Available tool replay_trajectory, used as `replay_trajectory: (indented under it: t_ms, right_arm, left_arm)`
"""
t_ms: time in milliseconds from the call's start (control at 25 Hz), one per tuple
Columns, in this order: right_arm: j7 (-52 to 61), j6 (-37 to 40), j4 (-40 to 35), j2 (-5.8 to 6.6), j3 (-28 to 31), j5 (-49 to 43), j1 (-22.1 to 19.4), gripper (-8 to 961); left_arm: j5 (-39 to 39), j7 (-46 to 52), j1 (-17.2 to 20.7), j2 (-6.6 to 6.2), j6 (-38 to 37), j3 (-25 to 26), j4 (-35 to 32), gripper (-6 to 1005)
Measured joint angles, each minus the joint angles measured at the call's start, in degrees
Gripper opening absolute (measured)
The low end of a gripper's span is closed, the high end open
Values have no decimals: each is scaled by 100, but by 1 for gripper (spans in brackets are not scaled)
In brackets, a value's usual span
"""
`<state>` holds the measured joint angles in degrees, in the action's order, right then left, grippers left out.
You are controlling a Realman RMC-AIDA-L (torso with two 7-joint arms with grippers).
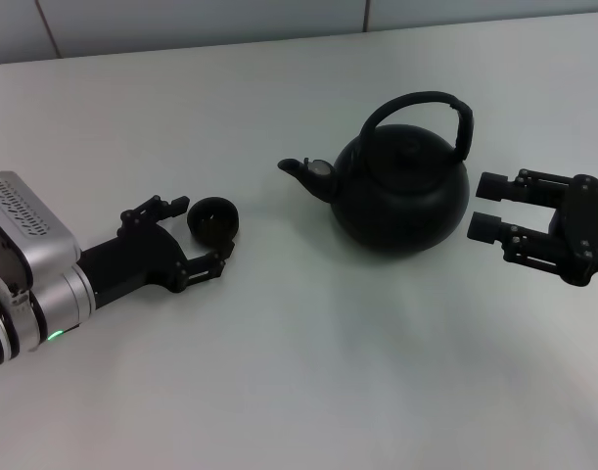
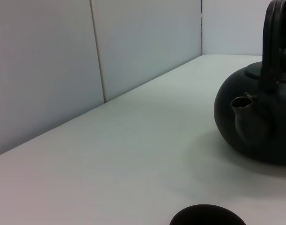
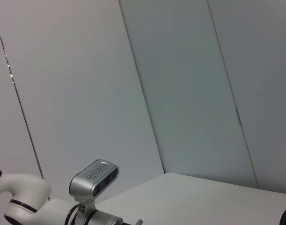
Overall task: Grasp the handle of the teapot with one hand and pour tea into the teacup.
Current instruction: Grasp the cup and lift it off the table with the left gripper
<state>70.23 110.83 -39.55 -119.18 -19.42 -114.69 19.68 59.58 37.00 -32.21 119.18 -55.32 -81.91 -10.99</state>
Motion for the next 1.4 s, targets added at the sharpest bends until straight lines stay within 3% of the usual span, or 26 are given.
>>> replay_trajectory:
  t_ms: [480,920,1400]
  right_arm:
    - [0,0,-8,0,0,0,0,557]
    - [0,-10,-18,7,0,-1,-5,557]
    - [0,-25,0,9,0,-1,-4,558]
  left_arm:
    - [-9,0,-5,0,-18,-97,0,860]
    - [-17,-18,-4,0,-33,-98,-14,670]
    - [-18,-4,32,0,-428,-97,-117,687]
